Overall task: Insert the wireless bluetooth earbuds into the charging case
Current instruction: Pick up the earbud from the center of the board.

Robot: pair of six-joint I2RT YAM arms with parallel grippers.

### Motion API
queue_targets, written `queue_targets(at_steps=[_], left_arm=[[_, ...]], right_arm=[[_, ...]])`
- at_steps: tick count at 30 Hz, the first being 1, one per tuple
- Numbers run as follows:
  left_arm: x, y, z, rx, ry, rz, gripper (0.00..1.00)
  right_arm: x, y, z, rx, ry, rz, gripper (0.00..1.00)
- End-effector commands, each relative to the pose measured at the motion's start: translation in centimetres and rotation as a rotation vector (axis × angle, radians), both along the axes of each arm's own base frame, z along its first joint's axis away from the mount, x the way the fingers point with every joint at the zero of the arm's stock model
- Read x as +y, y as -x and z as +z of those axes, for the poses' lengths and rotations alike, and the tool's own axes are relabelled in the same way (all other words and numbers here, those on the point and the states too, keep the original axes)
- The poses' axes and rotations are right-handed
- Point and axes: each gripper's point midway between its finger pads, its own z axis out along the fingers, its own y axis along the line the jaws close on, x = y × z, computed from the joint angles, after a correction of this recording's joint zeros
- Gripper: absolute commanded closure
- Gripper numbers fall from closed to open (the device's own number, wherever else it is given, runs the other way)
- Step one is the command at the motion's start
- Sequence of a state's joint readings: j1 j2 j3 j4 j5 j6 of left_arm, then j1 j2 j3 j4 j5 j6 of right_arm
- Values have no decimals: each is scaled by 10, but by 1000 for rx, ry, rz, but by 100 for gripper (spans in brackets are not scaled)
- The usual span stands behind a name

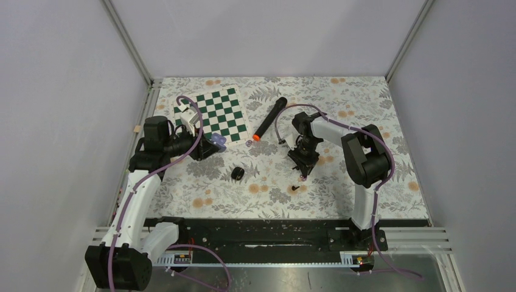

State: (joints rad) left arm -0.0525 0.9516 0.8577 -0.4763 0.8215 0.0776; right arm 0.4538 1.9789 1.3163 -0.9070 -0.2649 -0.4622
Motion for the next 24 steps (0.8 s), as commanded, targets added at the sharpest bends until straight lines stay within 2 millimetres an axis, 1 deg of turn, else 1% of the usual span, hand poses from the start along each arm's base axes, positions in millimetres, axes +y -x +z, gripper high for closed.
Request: queue_targets(at_steps=[1,8,15,19,24], left_arm=[[-1,-5,13,-69,7,1,100],[-1,-5,10,-63,12,3,100],[-1,-5,9,-55,12,5,100],[-1,-5,8,-48,11,6,100],[0,-3,8,-43,-4,-1,100]], right_arm=[[2,0,4,-21,10,-19,70],[10,7,9,20,6,-112,68],[10,25,5,61,44,-151,69],[14,35,-2,84,60,-149,75],[28,41,-8,100,58,-138,84]])
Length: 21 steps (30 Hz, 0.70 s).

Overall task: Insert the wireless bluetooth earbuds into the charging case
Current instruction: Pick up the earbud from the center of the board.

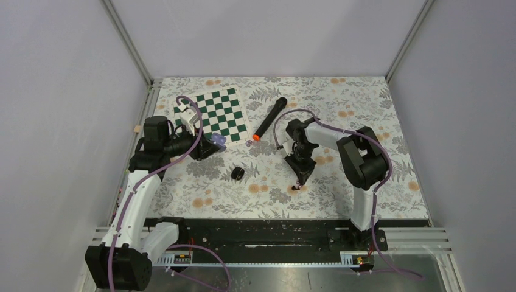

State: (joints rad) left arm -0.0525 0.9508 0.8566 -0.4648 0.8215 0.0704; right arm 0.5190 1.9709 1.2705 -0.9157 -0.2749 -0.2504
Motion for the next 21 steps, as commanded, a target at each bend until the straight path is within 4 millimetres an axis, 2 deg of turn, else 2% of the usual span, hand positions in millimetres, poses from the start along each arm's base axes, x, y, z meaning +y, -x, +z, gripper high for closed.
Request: queue_targets(at_steps=[1,4,7,12,21], left_arm=[[0,-2,7,-35,-10,-4,100],[0,-1,7,-32,-14,-8,100],[1,-2,7,-34,-19,-11,100],[-1,-7,3,-22,15,-21,100],[-19,-21,7,-3,140,-96,100]], right_arm=[[16,9,-7,8,-5,16,87],[20,0,-4,-58,-3,71,95],[18,-24,15,-205,-9,154,100],[23,-51,72,-450,-98,256,100],[46,-64,163,-740,-257,345,100]])
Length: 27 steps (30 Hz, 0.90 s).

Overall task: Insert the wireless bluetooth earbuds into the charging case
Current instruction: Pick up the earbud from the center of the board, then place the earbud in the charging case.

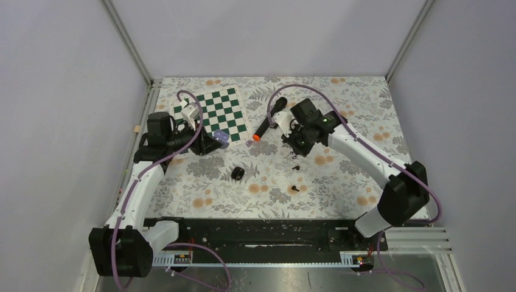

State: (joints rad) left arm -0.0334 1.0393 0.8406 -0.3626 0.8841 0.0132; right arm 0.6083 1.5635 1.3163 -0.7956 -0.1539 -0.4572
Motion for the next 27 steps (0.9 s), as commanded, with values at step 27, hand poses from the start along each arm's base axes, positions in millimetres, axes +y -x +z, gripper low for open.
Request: queue_targets(at_steps=[27], left_arm=[[-76,-26,83,-136,266,-70,100]], right_arm=[[99,-43,197,-606,-212,-127,100]])
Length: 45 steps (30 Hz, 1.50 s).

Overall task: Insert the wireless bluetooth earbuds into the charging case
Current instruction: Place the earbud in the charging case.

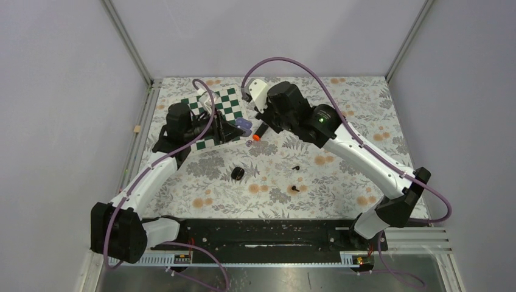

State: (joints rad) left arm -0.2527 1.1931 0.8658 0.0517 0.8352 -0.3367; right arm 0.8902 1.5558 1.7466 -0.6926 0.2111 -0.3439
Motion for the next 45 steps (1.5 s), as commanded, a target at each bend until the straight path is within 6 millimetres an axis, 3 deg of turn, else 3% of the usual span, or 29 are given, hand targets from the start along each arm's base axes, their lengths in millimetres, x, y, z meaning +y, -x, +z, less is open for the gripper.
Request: queue_targets(at_steps=[1,7,14,19,45], left_arm=[[-2,0,54,-147,95,17,100],[-7,21,68,-212,183,-54,100],[-5,23,66,-224,157,-28,100],[-7,28,73,-238,175,-48,100],[-6,28,88,-238,208,-26,100]], right_arm=[[6,-10,18,-68,-17,-74,100],[18,-8,19,-97,-15,-39,100],[36,-1,32,-142,-64,-11,100],[45,4,29,-171,-57,15,100],[52,6,22,-210,6,74,100]])
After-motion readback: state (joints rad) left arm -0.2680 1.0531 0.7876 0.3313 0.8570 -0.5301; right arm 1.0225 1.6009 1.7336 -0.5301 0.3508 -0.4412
